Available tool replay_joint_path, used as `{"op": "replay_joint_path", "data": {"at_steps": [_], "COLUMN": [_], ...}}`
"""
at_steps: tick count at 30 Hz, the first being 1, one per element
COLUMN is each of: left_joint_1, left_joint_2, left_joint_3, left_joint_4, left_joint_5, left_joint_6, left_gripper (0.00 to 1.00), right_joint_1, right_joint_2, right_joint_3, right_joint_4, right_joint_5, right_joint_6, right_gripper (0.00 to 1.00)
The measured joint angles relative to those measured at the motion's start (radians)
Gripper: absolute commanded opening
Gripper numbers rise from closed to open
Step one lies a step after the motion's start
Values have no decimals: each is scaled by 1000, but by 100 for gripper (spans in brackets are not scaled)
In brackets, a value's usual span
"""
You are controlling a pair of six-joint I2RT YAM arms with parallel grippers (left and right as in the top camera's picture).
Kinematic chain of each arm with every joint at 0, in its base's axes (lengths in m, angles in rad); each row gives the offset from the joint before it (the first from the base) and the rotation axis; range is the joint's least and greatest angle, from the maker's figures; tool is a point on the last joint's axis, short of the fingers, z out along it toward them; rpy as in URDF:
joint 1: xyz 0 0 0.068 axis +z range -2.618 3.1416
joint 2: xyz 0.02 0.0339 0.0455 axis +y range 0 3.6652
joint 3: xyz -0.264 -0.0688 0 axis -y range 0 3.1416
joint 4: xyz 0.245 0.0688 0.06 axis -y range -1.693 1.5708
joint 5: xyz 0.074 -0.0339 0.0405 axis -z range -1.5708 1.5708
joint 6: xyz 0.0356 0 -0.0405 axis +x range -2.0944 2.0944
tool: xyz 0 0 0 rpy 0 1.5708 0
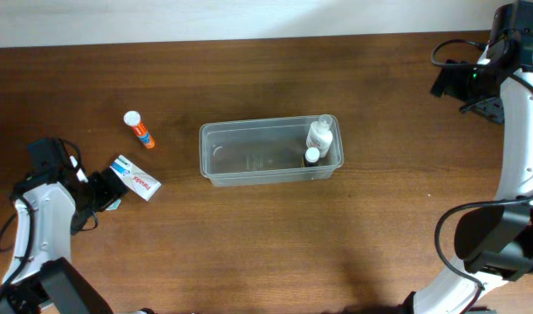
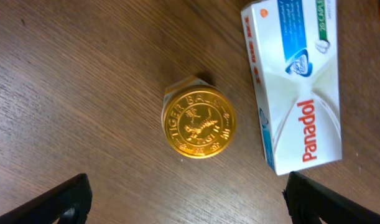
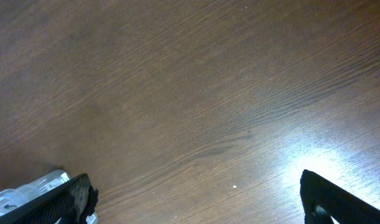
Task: Pack container
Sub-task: 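Lower the left gripper and close it on the gold-lidded jar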
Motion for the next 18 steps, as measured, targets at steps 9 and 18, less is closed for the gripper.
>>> {"op": "replay_joint_path", "data": {"at_steps": [9, 18], "left_joint_1": [0, 0], "left_joint_2": [51, 130], "left_joint_3": [-39, -42], "left_joint_4": [94, 155], "left_joint_5": [-7, -12], "left_joint_6": [-55, -74], "left_gripper": [94, 89], "right_joint_1": [0, 0], "right_joint_2": [0, 0], "right_joint_3": [0, 0], "right_joint_4": [0, 0], "right_joint_5": [0, 0], "right_joint_6": [0, -1], "right_gripper": [98, 98]}}
